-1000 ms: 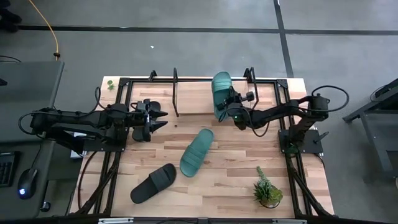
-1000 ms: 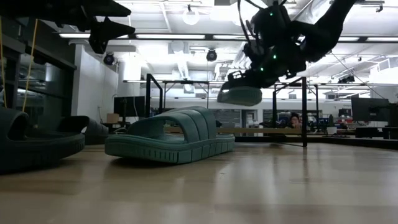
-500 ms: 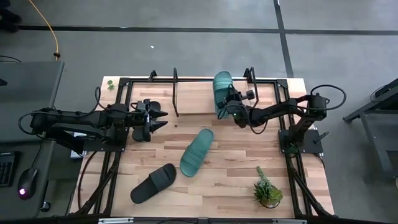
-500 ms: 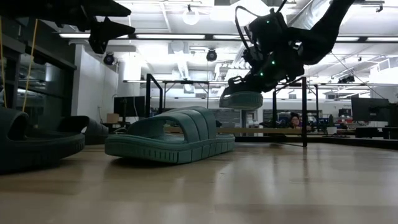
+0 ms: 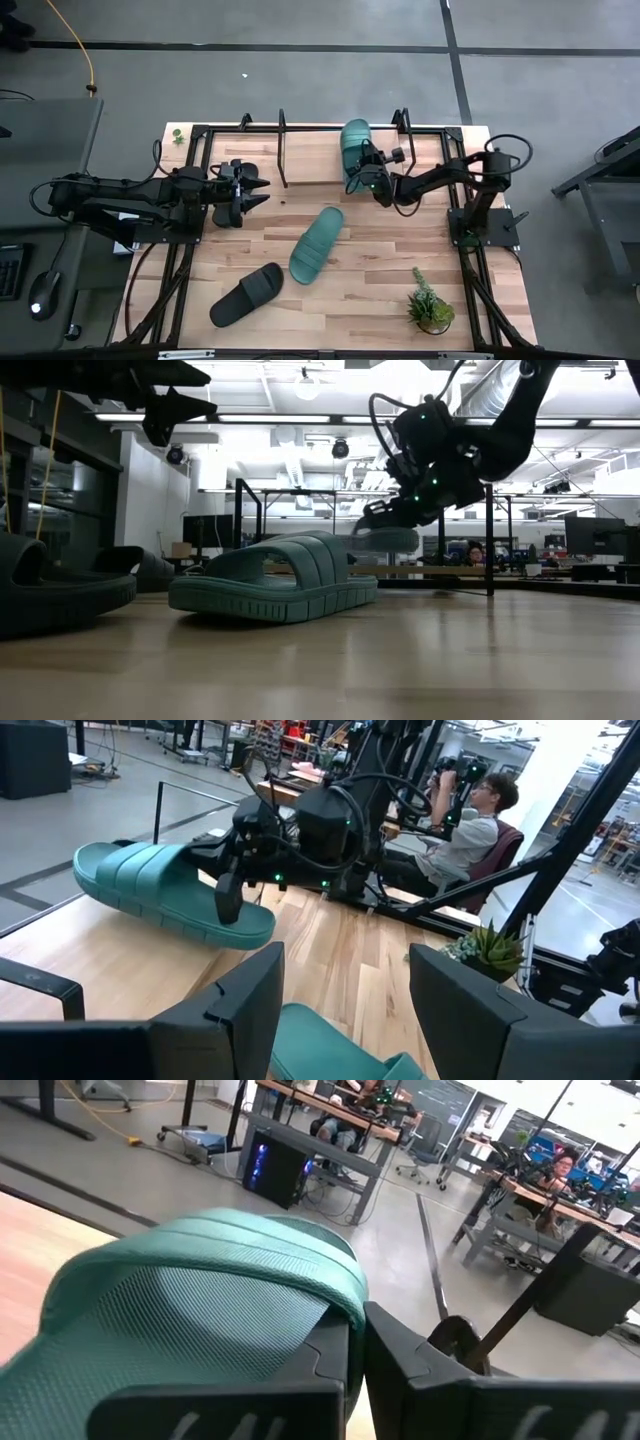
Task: Pick and place slides into the shelf
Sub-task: Put the bottom green slipper on the shelf
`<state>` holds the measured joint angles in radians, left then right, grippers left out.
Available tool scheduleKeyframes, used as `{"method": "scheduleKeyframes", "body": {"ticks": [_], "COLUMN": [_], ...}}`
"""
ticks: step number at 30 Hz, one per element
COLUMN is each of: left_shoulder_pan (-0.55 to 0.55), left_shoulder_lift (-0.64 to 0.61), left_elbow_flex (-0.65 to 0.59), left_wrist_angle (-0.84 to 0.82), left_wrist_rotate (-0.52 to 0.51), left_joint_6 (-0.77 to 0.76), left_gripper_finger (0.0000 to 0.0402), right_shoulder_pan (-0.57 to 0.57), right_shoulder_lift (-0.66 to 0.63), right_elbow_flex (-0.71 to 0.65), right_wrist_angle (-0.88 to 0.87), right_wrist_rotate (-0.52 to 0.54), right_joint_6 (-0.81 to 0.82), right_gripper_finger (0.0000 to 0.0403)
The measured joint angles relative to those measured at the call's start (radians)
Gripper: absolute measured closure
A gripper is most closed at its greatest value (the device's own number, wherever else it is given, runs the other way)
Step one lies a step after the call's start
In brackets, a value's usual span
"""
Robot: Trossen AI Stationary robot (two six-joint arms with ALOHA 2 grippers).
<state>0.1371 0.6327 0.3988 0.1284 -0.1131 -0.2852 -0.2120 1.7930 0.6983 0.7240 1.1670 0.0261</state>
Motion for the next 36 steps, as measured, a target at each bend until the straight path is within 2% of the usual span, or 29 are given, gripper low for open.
{"method": "scheduleKeyframes", "body": {"ticks": [26,30,36], "left_shoulder_pan": [0.000,0.000,0.000], "left_shoulder_lift": [0.000,0.000,0.000], "left_elbow_flex": [0.000,0.000,0.000], "left_wrist_angle": [0.000,0.000,0.000], "left_wrist_rotate": [0.000,0.000,0.000], "left_joint_6": [0.000,0.000,0.000], "left_gripper_finger": [0.0204,0.0204,0.0204], "right_shoulder_pan": [-0.037,-0.062,-0.086], "right_shoulder_lift": [0.021,0.021,0.021], "right_elbow_flex": [0.000,0.000,0.000], "right_wrist_angle": [0.002,-0.003,-0.054], "right_wrist_rotate": [-0.081,-0.152,-0.150], "right_joint_6": [0.003,0.039,0.108], "right_gripper_finger": [0.0402,0.0389,0.0358]}}
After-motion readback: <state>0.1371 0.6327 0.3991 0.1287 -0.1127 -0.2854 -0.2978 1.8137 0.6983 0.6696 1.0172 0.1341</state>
